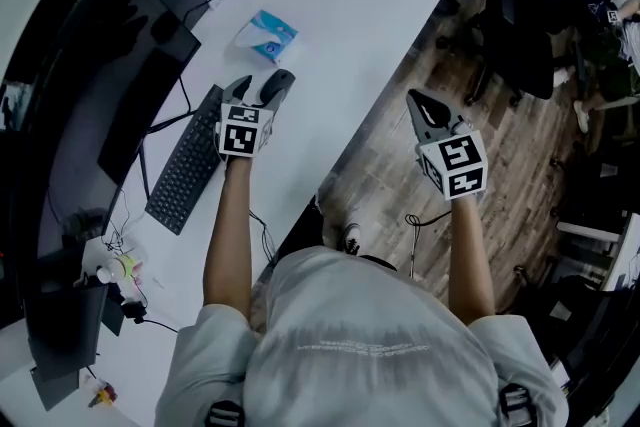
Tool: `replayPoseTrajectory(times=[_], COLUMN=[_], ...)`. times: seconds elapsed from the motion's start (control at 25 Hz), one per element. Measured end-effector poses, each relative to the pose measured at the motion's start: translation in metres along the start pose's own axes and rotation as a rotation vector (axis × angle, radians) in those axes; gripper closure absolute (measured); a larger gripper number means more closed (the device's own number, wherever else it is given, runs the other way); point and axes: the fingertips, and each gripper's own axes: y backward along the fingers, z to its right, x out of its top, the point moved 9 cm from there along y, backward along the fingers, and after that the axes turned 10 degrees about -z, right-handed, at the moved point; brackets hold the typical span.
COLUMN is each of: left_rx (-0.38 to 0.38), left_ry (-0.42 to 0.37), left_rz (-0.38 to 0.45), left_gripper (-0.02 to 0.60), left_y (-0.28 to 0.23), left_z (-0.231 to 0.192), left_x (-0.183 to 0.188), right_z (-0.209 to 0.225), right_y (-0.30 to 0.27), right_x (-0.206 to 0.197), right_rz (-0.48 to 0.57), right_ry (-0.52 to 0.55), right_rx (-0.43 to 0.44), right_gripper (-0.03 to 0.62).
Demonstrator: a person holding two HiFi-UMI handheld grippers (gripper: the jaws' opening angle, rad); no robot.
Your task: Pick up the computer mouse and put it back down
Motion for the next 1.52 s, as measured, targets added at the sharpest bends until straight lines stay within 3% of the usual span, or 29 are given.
replayPoseTrajectory(times=[0.52, 1.2, 1.52], left_rx=[0.104, 0.171, 0.196], left_ry=[-0.019, -0.095, -0.148], left_rz=[0.186, 0.383, 0.466], left_gripper=[0.401, 0.562, 0.569], left_y=[0.117, 0.252, 0.305], left_z=[0.033, 0.116, 0.152], left_x=[0.005, -0.005, -0.008], right_z=[-0.015, -0.052, -0.067], right_y=[0.060, 0.159, 0.198], right_x=[0.006, 0.004, 0.004], right_rz=[0.122, 0.259, 0.310], right_ry=[0.061, 0.158, 0.204], right_rx=[-0.015, -0.039, -0.070], right_gripper=[0.592, 0.592, 0.592])
